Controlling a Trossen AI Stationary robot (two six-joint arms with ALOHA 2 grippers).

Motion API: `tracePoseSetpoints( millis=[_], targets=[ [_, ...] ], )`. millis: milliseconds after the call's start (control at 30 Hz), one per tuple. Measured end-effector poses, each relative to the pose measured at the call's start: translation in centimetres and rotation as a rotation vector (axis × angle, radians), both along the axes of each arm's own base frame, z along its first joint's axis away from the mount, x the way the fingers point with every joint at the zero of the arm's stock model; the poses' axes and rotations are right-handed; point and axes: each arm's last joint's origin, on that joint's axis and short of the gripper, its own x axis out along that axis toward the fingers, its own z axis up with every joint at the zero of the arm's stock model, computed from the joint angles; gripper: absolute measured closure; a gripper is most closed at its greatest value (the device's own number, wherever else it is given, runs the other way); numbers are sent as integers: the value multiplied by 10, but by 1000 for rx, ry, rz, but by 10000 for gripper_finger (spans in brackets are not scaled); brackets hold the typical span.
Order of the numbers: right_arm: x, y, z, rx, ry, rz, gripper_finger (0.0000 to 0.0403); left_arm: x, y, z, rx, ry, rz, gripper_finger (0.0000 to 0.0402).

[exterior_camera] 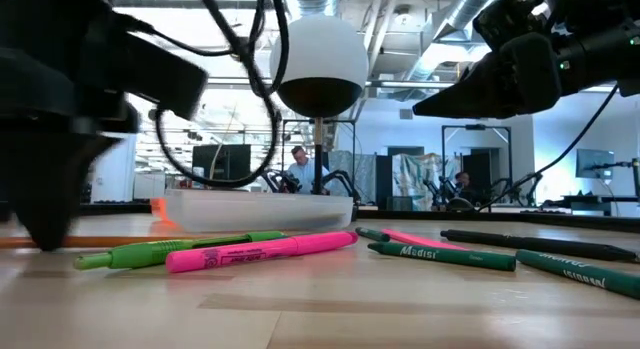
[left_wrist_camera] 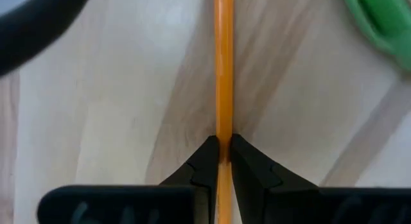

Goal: Pick & place school supplies into a supply box
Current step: Put the orange pencil into the orange supply box

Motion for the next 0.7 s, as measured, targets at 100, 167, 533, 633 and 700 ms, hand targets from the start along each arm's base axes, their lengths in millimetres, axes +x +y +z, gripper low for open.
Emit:
tracePoseSetpoints(
  millis=[100,167,533,633,700],
  targets=[
    [0,0,0,2,0,0,292,-2,-4,9,16,21,-3,374],
    [0,0,0,2,0,0,292,-2,-7,12,25,17,-2,374],
    [0,0,0,8,-1,-2,292,-2,-4,32,224,-50,64,374],
    [0,0,0,9,-1,-2,292,3,0,41,284,-89,68,374],
    [0,0,0,10,-1,-2,292,7,4,48,331,-122,71,374]
  ],
)
